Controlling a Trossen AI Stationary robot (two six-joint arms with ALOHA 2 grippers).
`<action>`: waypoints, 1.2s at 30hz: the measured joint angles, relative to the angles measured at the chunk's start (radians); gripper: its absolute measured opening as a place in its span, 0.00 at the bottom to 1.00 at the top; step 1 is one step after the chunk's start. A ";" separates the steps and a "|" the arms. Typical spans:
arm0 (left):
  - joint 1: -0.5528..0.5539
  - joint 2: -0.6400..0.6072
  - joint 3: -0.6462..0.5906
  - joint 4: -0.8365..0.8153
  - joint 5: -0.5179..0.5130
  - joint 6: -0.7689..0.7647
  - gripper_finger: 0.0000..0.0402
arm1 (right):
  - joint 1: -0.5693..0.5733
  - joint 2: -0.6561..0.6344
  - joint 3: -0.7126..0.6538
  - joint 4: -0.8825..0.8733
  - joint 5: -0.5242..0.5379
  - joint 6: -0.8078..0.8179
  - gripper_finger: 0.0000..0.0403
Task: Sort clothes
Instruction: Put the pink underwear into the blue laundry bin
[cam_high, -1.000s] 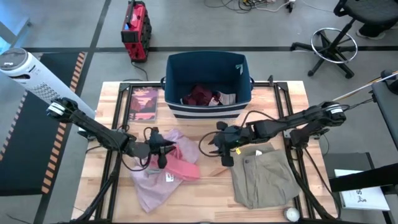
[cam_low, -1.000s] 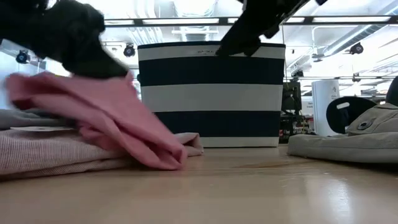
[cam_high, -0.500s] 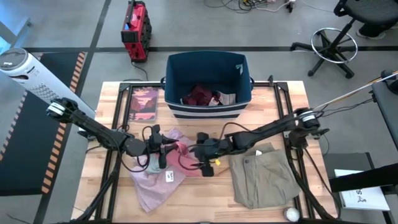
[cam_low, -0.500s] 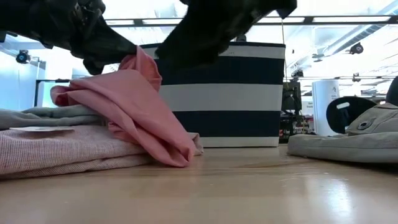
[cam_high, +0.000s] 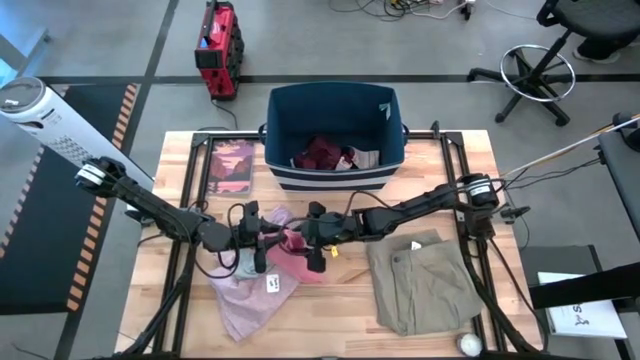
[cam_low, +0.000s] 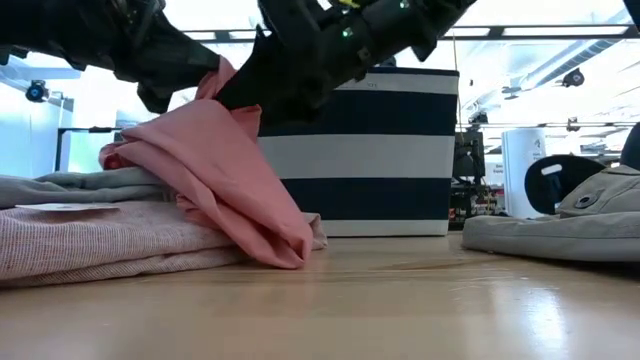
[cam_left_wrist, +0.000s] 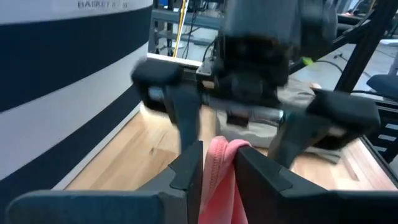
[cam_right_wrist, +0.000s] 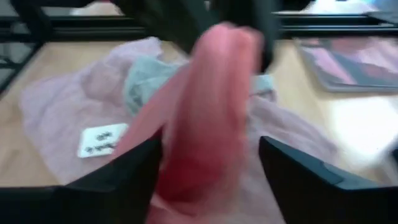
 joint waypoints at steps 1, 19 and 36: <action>0.000 0.000 0.000 0.011 0.000 0.007 0.19 | 0.001 0.005 0.000 0.004 -0.008 0.000 0.56; -0.017 -0.038 0.000 0.079 0.033 0.084 0.51 | 0.044 -0.106 -0.003 -0.174 -0.010 -0.093 0.00; -0.024 -0.033 0.000 0.077 -0.011 0.155 0.75 | 0.045 -0.459 -0.001 -0.279 0.244 -0.292 0.00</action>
